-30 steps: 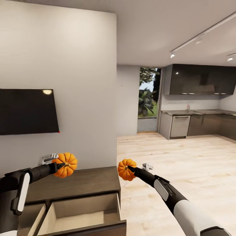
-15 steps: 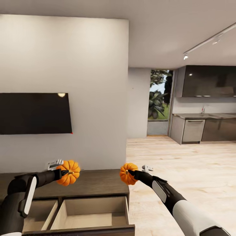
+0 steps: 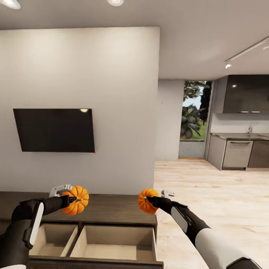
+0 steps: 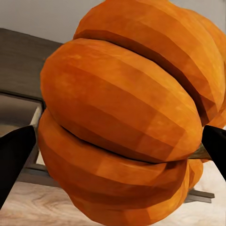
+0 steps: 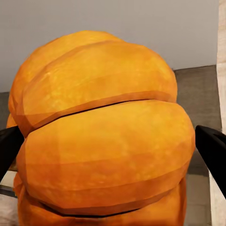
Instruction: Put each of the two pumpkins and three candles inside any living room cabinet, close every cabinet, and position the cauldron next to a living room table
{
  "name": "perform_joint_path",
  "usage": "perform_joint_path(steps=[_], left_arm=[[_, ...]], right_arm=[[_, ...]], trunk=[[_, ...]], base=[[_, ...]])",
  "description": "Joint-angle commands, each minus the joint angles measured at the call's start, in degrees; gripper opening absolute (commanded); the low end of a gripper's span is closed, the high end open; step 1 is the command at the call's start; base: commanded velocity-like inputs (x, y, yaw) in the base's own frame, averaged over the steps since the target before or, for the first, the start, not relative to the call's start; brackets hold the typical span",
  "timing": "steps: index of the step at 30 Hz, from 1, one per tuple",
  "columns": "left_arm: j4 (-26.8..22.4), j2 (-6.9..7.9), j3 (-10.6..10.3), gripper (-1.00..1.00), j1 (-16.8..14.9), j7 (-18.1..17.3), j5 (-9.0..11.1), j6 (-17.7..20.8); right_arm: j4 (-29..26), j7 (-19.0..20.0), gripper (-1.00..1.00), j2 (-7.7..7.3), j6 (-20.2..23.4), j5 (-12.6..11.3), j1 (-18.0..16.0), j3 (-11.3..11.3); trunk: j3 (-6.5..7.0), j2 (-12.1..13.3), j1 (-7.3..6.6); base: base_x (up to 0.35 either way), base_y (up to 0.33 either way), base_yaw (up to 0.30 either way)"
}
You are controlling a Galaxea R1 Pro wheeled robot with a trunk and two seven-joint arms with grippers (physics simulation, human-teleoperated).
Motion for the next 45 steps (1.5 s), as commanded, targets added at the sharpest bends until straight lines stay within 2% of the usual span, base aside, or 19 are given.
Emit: perform_joint_path(steps=[1,4,11,24,45], left_arm=[[0.0,0.00,0.1,-1.00,-0.1,-0.4,-0.3,0.2],[0.0,0.00,0.1,-1.00,-0.1,-0.4,-0.3,0.2],[0.0,0.00,0.1,-1.00,-0.1,-0.4,-0.3,0.2],[-0.4,0.07,0.8,-1.00,-0.1,-0.5,0.0,0.3],[0.0,0.08,0.7,-1.00,-0.1,-0.5,0.1,0.3]], right_arm=[[-0.2,-0.3,-1.00,-0.02,1.0,-0.3,-0.1,0.2],[-0.3,-0.5,-1.00,-0.02,2.9,-0.2,-0.1,0.1],[-0.4,-0.6,-1.00,0.00,3.6,-0.3,-0.1,0.1],[-0.4,-0.3,-1.00,0.07,3.6,-0.2,-0.1,0.1],[-0.4,0.0,-1.00,-0.02,3.1,-0.2,-0.1,0.2]], trunk=[[-0.03,-0.1,0.02],[0.15,-0.1,0.02],[0.17,-0.1,0.02],[-0.95,-0.1,0.02],[-2.65,-0.1,0.02]], base=[[0.000,0.000,0.208],[0.000,0.000,0.195],[0.000,0.000,0.038],[0.041,0.016,0.058],[0.078,0.043,0.054]])
